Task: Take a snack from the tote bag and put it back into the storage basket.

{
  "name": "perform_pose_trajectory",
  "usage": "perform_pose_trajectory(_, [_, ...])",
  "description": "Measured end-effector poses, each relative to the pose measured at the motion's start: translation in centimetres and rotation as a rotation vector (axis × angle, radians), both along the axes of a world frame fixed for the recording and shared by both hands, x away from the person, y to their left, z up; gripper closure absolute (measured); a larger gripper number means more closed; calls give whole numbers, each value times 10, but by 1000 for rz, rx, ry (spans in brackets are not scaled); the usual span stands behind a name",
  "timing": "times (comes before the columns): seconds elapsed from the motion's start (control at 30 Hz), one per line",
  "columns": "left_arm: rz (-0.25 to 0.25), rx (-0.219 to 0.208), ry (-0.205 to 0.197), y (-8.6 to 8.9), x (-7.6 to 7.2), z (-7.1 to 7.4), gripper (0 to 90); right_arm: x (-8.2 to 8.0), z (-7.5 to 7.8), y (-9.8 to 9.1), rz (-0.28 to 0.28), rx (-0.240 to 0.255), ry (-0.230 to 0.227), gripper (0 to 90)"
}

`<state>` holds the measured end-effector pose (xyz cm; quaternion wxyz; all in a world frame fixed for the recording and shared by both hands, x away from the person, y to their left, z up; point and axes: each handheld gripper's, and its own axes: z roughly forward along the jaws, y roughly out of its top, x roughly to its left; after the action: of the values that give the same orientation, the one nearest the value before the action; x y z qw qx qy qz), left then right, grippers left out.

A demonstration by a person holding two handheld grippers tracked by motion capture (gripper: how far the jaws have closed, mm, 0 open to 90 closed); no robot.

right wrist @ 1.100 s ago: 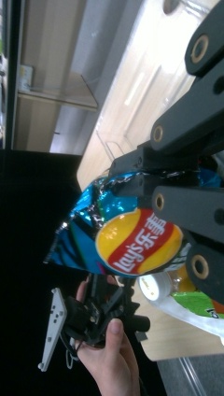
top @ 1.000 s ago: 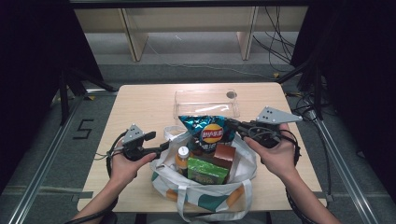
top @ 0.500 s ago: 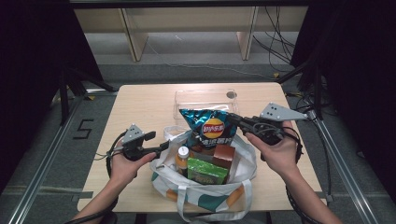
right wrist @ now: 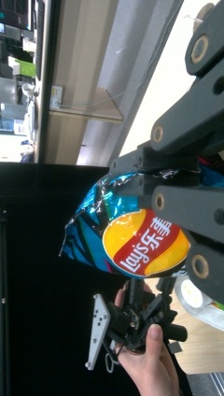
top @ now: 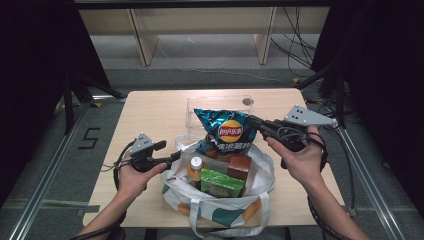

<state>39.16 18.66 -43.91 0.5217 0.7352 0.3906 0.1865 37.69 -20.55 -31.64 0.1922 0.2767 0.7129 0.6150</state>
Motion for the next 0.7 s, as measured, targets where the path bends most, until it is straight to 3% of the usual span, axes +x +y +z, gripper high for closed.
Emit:
perform_pose_trajectory(0.1, [0, 1, 0, 0, 0, 0, 282, 1, 4, -1, -10, 8, -36, 900])
perform_pose_trajectory(0.13, [1, -1, 1, 0, 0, 0, 282, -2, 5, -1, -12, 12, 2, 900])
perform_pose_trajectory(0.27, [0, -1, 1, 0, 0, 0, 282, 2, 9, -2, -22, 4, -47, 900])
perform_pose_trajectory(0.3, [0, -2, 0, 0, 0, 0, 282, 1, 9, -2, -19, 17, -18, 900])
perform_pose_trajectory(0.37, [1, -2, 0, 0, 0, 0, 282, 2, 10, -3, -27, 11, -37, 900])
perform_pose_trajectory(0.43, [0, -1, 1, 0, 0, 0, 282, 2, 11, -3, -22, 25, -22, 900])
perform_pose_trajectory(0.47, [1, -2, 1, 0, 0, 0, 282, 3, 12, -4, -28, 17, -47, 900])
perform_pose_trajectory(0.57, [3, -3, 1, 0, 0, 0, 282, 1, 14, -4, -35, 32, -21, 900])
perform_pose_trajectory(0.6, [4, -4, 1, 0, 0, 0, 282, 2, 15, -5, -36, 27, -42, 900])
perform_pose_trajectory(0.7, [7, -7, 1, 0, 0, 0, 282, 3, 16, -6, -31, 35, -39, 900])
